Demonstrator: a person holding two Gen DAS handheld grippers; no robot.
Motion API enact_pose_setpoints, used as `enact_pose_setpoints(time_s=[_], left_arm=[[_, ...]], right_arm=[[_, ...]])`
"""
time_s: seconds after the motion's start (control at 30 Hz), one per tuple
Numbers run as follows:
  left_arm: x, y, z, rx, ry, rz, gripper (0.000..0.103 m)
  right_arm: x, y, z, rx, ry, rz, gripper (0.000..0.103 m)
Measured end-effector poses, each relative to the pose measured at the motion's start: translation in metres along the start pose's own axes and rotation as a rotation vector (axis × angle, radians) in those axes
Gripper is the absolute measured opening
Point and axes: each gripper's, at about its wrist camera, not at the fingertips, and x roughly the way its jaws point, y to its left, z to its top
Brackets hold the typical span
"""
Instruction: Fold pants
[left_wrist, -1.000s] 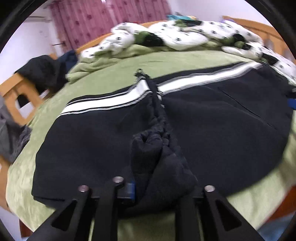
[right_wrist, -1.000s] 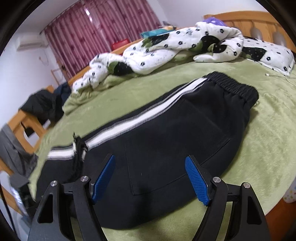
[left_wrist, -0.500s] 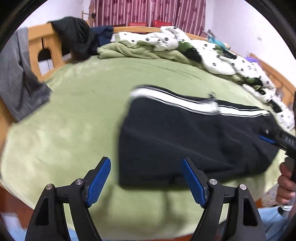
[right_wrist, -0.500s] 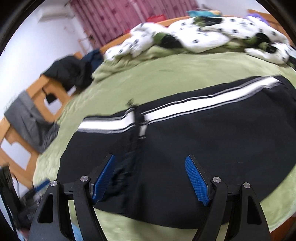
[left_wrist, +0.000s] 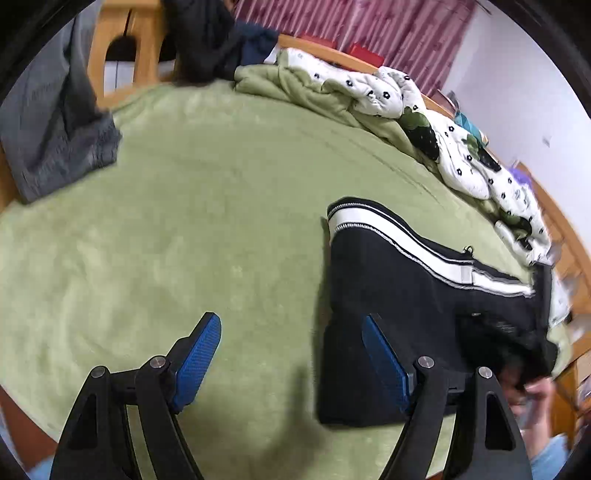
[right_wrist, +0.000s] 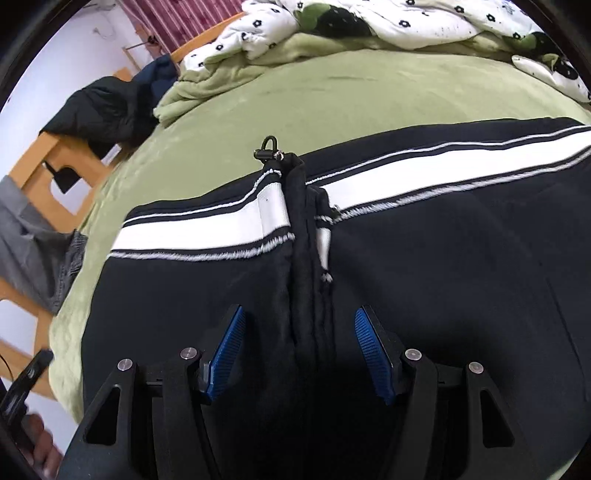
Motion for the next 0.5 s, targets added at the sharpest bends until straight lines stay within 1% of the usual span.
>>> enact_pose_setpoints(time_s=[0.03, 0.07, 0.13, 0.17, 0.23, 0.3, 0.37, 0.43, 0.47, 0.5], left_arm=[[0.002, 0.0, 0.0, 0.005, -0.001, 0.012, 0.077], [0.004, -0.002, 0.0, 0.023, -0.004, 0.032, 0.077], [0.006, -0.002, -0.001, 0.026, 0.006, 0.036, 0.077], [0.007, -0.001, -0.003, 0.02, 0.016, 0.028, 0.077], [0.008, 0.0, -0.007, 0.001, 0.039, 0.009, 0.077], [0.002, 0.002, -0.009, -0.007, 0.033, -0.002, 0.077], [-0.003, 0.0, -0.007, 0.002, 0.019, -0.005, 0.077], [-0.008, -0.005, -0.006, 0.022, 0.003, -0.012, 0.077], [-0.009, -0.007, -0.005, 0.03, -0.001, -0.013, 0.077], [-0.008, -0.009, -0.005, 0.034, 0.0, -0.013, 0.077]], right_arm=[[0.002, 0.005, 0.001, -0.024, -0.003, -0.025, 0.055], [0.003, 0.01, 0.001, -0.058, 0.005, -0.026, 0.031], [-0.004, 0.011, 0.002, -0.068, -0.018, -0.028, 0.019], [-0.01, 0.01, 0.003, -0.064, -0.037, -0.007, 0.014], [-0.027, 0.007, 0.007, -0.049, -0.075, 0.037, 0.013], [-0.048, 0.005, 0.015, -0.055, -0.127, 0.064, 0.013], [-0.068, -0.001, 0.02, -0.07, -0.185, 0.051, 0.013], [-0.077, -0.009, 0.022, -0.069, -0.216, 0.025, 0.012], [-0.076, -0.011, 0.024, -0.061, -0.216, 0.013, 0.013], [-0.068, -0.016, 0.025, -0.053, -0.195, 0.003, 0.013]])
